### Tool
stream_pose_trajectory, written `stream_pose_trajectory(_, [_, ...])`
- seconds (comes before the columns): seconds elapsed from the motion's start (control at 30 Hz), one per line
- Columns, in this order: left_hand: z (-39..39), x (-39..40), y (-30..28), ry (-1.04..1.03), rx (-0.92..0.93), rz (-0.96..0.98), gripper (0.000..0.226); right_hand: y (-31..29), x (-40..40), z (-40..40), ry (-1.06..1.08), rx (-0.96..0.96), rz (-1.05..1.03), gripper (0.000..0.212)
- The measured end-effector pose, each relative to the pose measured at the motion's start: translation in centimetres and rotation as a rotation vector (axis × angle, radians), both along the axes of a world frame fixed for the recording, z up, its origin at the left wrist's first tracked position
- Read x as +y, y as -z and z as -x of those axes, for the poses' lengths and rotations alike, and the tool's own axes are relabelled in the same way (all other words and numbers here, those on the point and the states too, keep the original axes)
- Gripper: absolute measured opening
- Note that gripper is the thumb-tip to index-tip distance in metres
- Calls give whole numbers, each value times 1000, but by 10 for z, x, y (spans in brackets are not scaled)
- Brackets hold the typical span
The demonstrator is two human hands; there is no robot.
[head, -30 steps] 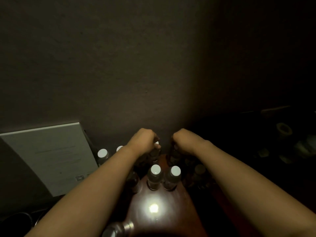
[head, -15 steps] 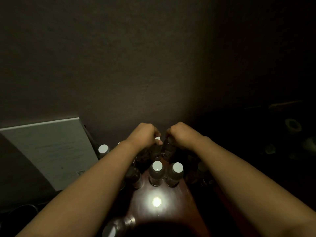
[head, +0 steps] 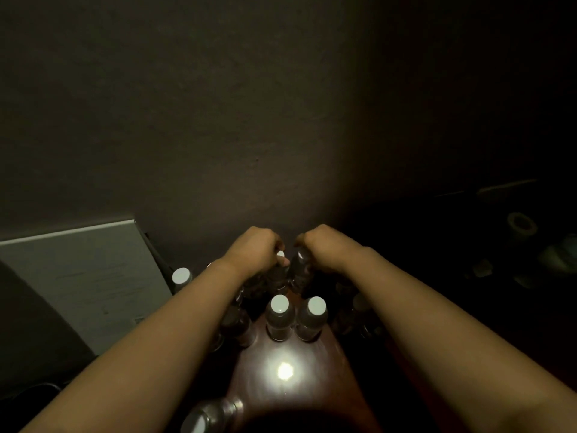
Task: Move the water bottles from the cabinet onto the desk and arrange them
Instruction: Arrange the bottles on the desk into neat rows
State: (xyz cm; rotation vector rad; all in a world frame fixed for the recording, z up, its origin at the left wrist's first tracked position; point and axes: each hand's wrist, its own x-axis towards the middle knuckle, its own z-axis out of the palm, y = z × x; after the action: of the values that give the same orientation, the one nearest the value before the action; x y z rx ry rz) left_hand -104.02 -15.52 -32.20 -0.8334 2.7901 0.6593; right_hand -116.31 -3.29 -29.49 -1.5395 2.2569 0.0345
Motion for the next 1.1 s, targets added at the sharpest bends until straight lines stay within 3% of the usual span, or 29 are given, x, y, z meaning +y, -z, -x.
stream_pose_trajectory(0.07, [0, 2, 1, 16, -19, 53, 39, -9, 7, 7, 38, 30, 29, 53])
stream_pose_trajectory(0.13, [2, 5, 4, 17, -18, 72, 46, -19, 17, 20, 78, 70, 35, 45])
stream_pose_trajectory(0.27, [12, 17, 7, 36, 91, -8, 68, -27, 42, 32, 88, 133, -150, 37])
stream_pose_trajectory(0.5, [29, 30, 9, 85, 86, -31, 45, -4, 58, 29, 127, 96, -130, 21])
stream_pose_trajectory(1.1, [35, 22, 11, 41, 58, -97, 47, 13, 29, 31, 197, 13, 65, 16])
